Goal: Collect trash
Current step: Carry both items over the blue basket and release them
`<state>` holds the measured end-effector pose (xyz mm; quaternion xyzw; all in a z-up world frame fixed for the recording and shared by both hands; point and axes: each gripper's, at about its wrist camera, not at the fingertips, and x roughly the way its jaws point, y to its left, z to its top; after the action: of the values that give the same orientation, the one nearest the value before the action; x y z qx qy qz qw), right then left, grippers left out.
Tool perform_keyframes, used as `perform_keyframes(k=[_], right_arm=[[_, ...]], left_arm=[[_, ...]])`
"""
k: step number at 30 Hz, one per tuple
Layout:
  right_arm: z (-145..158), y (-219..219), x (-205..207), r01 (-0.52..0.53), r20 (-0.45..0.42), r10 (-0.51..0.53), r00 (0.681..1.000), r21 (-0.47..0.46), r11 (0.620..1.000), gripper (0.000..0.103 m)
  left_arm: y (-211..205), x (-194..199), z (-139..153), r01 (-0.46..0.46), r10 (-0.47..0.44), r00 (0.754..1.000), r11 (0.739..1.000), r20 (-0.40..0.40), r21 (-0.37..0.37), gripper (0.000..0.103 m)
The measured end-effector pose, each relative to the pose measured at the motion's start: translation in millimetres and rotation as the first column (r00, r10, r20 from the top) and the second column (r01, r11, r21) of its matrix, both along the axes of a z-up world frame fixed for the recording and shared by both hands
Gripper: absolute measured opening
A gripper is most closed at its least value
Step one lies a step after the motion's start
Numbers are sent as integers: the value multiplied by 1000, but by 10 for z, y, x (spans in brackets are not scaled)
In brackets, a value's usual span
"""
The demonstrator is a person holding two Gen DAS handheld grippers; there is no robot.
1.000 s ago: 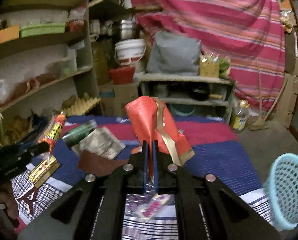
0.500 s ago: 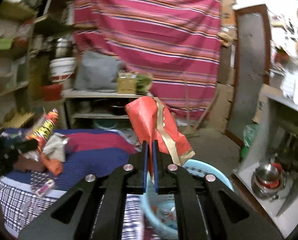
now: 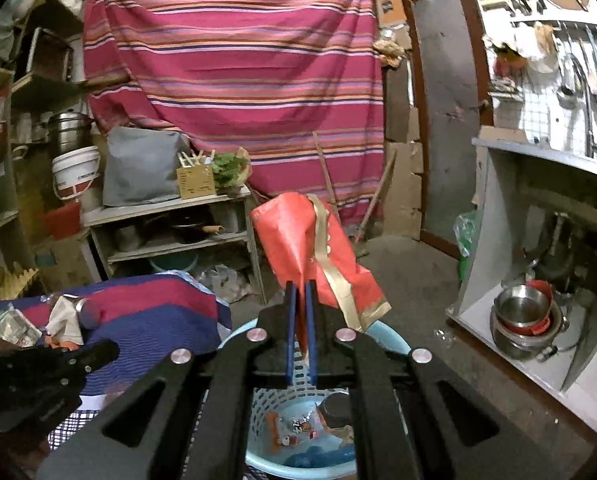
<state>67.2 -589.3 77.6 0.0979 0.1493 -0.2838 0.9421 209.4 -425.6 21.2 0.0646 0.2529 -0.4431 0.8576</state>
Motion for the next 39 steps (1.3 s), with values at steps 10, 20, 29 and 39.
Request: perform_keyframes(k=[10,20,29,39], right_arm=[[-224,-51,149,-31,-48,33,998,51,998,5],[-118,78,162,-49,-10,50,999,45,998,5],[-89,7,45,-39,13,38,999,49,998,5],[-129,-54,35,-26,4,25,1000,73,997,5]], left_arm=[[-197,145,89,13,-14,1000,998,3,66,0],[438,-310,-441,-141,176,969,970,-173,196,85],[249,-303,-832,-101,154,967,963,-203,248,40],[25,-139,57,-126,129,991,988,-35,92,38]])
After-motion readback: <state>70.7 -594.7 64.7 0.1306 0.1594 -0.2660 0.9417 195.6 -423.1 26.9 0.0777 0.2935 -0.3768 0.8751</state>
